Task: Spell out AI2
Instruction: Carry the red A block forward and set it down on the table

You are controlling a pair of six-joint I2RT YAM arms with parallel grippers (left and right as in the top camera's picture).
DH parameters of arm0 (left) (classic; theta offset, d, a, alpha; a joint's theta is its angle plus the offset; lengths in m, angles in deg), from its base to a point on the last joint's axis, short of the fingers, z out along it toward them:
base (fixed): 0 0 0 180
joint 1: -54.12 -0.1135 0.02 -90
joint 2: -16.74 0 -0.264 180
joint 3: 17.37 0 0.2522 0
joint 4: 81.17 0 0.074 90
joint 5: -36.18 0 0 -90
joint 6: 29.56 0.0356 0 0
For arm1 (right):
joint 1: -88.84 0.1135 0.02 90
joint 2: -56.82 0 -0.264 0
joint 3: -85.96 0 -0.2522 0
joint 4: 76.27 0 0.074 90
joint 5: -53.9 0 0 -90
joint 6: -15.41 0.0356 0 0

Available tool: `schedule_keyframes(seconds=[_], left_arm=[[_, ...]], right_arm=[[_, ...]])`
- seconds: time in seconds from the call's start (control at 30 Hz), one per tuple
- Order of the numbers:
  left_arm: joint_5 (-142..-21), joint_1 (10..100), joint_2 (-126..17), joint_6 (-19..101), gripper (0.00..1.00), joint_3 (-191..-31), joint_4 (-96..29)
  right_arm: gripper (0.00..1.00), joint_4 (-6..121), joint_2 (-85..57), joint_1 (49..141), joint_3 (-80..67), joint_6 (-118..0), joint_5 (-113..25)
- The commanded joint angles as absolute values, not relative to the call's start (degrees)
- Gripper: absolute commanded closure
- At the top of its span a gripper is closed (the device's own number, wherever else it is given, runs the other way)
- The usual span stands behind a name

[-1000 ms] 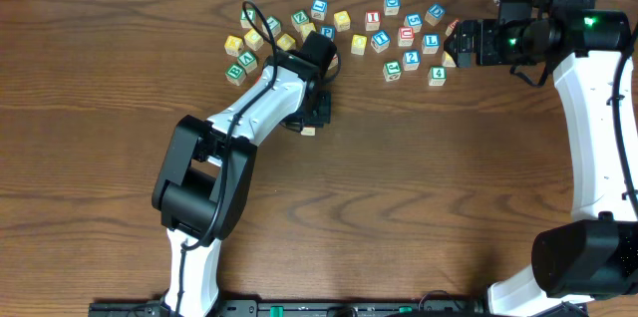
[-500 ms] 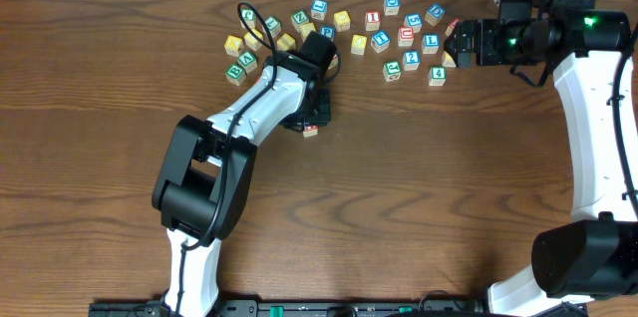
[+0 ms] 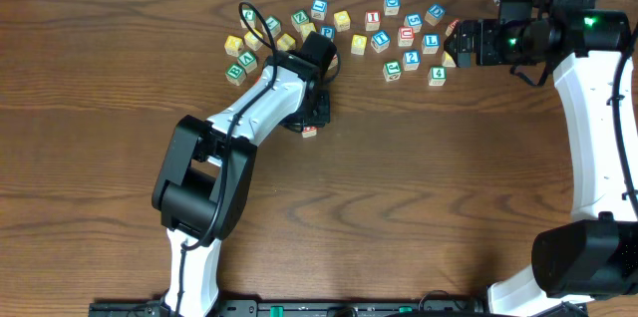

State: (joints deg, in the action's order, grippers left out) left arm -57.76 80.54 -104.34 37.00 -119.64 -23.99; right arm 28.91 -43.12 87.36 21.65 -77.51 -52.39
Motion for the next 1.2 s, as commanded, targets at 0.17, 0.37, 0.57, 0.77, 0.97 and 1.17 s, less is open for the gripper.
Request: schedule_keyframes(seconds=[0.17,0.37,0.57,0.77,0.97,1.17], left_arm=[[-57.3,80.6,-104.8,42.7,0.66,-119.2,-23.6],[-57.3,80.6,-104.8,43.6,0.66,-119.2,-24.4],[-57.2,80.6,-104.8,44.1,0.66,-119.2,-24.7],[-57.2,80.6,-104.8,45.3,0.66,-119.2,-25.0],[-57.2,80.6,-104.8,45.8,0.66,-119.2,-24.9],[-57.2,80.6,-104.8,45.8,0.45,-119.2,-24.9]], right_arm=[[0.01,28.8,-43.5,87.4,21.6,-76.8,-52.5],[0.01,28.8,-43.5,87.4,21.6,-76.8,-52.5],[0.01,28.8,-43.5,87.4,21.6,-76.8,-52.5],[0.01,28.9,-43.5,87.4,21.6,-76.8,-52.5],[0.01,28.9,-43.5,87.4,21.6,-76.8,-52.5],[0.01,28.9,-43.5,87.4,21.6,-76.8,-52.5]])
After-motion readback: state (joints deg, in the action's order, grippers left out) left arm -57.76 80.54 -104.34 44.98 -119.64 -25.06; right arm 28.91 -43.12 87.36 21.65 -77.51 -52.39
